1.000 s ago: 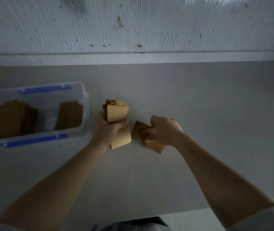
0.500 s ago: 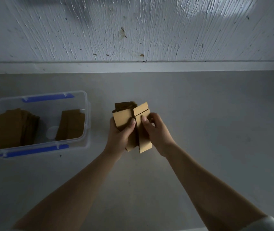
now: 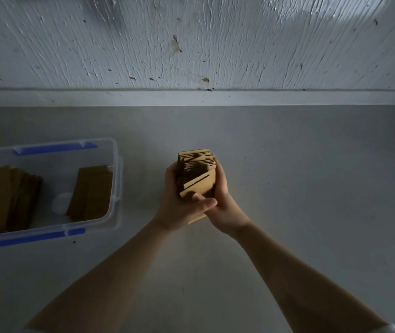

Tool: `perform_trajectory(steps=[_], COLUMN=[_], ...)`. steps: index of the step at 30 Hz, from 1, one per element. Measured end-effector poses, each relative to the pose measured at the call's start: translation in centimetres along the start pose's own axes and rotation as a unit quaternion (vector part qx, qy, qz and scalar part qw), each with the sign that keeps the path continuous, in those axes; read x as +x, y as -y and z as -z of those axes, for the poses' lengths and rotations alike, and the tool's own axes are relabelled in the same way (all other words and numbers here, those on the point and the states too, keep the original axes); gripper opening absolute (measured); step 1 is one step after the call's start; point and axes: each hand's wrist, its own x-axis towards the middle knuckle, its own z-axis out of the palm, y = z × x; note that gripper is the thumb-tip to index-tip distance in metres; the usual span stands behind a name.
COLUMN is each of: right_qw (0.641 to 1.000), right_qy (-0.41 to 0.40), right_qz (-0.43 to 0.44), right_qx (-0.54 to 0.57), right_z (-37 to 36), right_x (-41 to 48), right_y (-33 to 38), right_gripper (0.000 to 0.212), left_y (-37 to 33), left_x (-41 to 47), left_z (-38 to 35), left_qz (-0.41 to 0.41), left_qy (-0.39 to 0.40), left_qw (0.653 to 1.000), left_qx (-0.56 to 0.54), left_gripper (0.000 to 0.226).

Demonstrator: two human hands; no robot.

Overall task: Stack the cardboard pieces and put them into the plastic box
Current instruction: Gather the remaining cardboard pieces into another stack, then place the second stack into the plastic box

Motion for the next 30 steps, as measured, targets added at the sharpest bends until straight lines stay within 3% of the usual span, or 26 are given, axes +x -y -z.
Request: perform_trajectory(steps=[7,11,15,17,22,24,26,30], right_qw=[0.998,0.993,0.985,0.985,0.986,0.989,0.99,0.989], right_qy=[0.042,0.069,0.116,0.117,0.114,0.111,0.132,0.134], right_qz=[0.028,0.076,0.114,0.116,0.106,0.08,0.046,-0.012], right_qx=[-0.033,-0.059,-0.061,-0.053,-0.057,-0.055,-0.021,0.069], right_z=[1.0,1.5,1.7,1.9,2.8,3.3,3.4,2.6], right_x=[-0.3,-0.9,-1.1,-1.2,-1.1,-0.9,-0.2,1.5], right_y=[-1.1,-1.5,-1.6,-1.3,-0.2,1.0,2.5,5.8], right_gripper=[0.096,0.096,0.077,0.081,0.086,0.078,0.066,0.064], left_y=[0.4,0.0,-0.8,-1.5,-2.1,-3.0,-4.6,-8.1], left_x=[-0.8,-1.7,-1.9,-1.9,-1.2,-0.5,0.0,1.2], left_z=[0.3,-0.4,-1.0,-1.1,-1.0,-1.0,-0.8,0.3], left_qz=[0.017,0.032,0.03,0.032,0.035,0.044,0.048,0.056], left_qy=[0.031,0.04,0.048,0.051,0.013,0.012,0.01,-0.009], left_qw=[0.998,0.998,0.998,0.998,0.996,0.996,0.997,0.998], left_qx=[-0.047,-0.042,-0.013,0.008,0.079,0.074,0.064,0.038], left_gripper=[0.121,0.114,0.11,0.109,0.076,0.06,0.053,0.05])
